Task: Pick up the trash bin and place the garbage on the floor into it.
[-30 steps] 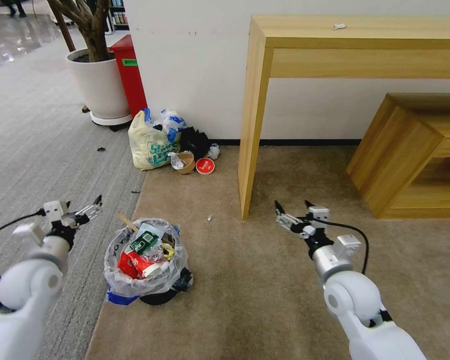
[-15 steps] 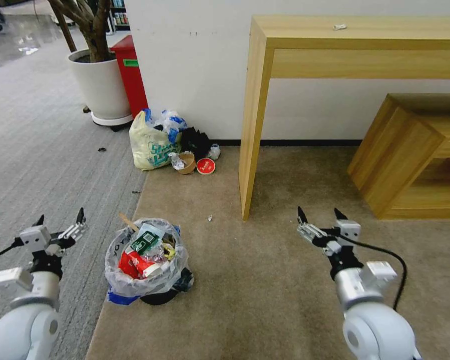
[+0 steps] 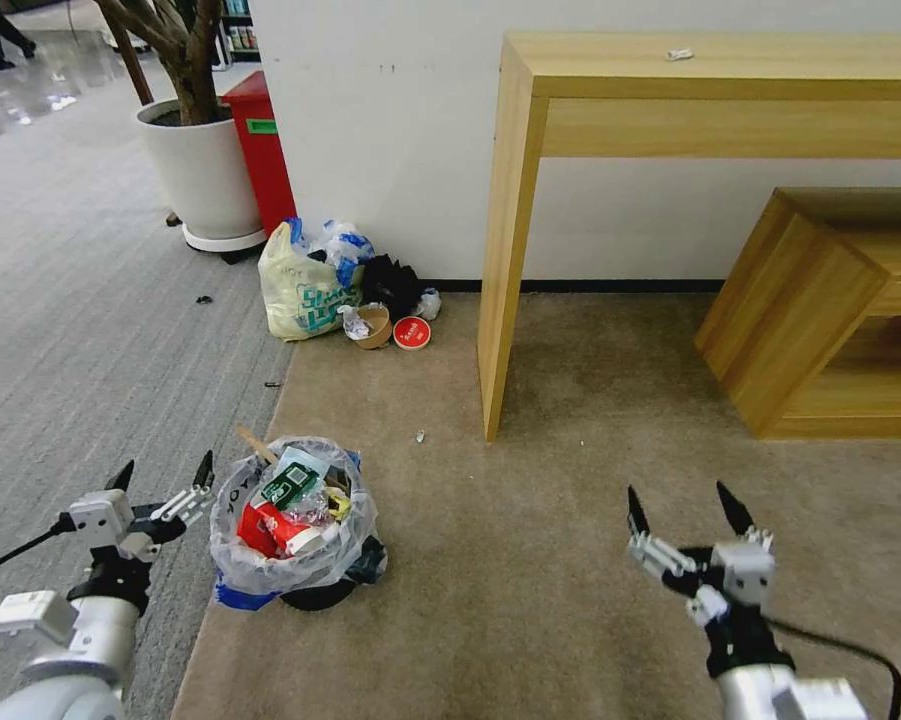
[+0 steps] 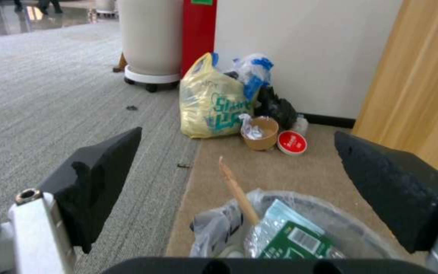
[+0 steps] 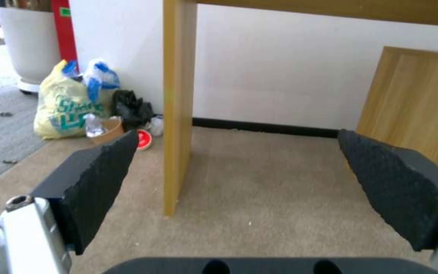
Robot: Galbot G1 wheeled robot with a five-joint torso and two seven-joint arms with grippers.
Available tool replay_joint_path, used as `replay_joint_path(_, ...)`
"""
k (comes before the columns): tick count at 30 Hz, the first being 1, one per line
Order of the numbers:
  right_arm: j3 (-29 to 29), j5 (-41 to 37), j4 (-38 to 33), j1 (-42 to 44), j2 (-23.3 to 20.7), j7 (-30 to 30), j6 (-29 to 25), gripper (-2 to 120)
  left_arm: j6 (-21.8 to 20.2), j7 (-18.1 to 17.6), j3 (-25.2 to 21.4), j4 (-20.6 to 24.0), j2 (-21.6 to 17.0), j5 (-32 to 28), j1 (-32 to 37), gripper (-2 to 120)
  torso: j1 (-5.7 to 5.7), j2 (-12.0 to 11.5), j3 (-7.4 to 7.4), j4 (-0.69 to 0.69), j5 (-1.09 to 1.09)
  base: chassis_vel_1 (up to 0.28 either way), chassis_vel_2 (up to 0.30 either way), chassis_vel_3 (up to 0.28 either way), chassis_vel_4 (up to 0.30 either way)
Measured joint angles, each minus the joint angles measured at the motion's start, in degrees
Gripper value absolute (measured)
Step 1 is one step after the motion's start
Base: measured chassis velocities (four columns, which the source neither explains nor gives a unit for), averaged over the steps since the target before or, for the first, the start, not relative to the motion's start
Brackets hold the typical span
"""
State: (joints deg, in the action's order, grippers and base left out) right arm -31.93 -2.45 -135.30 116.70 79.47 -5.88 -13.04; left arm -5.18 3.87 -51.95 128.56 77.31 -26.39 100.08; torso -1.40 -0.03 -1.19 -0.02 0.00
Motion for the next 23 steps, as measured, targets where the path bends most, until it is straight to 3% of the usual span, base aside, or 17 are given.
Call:
replay_joint_path(5,2.2,1.76,0.15,2.18,0.41,-1.29,-2.18,100,1.05,1.43,-0.28,0.55,0.54,0.76,1.9,100,0.0,0.0,0.0,0.0,0.0,0.0,0.0,0.0,0.0)
replay_joint_path(23,2.7,1.9,0.34,1.89,0.44,-1.91,-2.0,100,1.14,1.61,-0.35,0.5,0.52,0.8,1.87,100,0.0,0.0,-0.01,0.0,0.0,0.0,0.0,0.0,0.0)
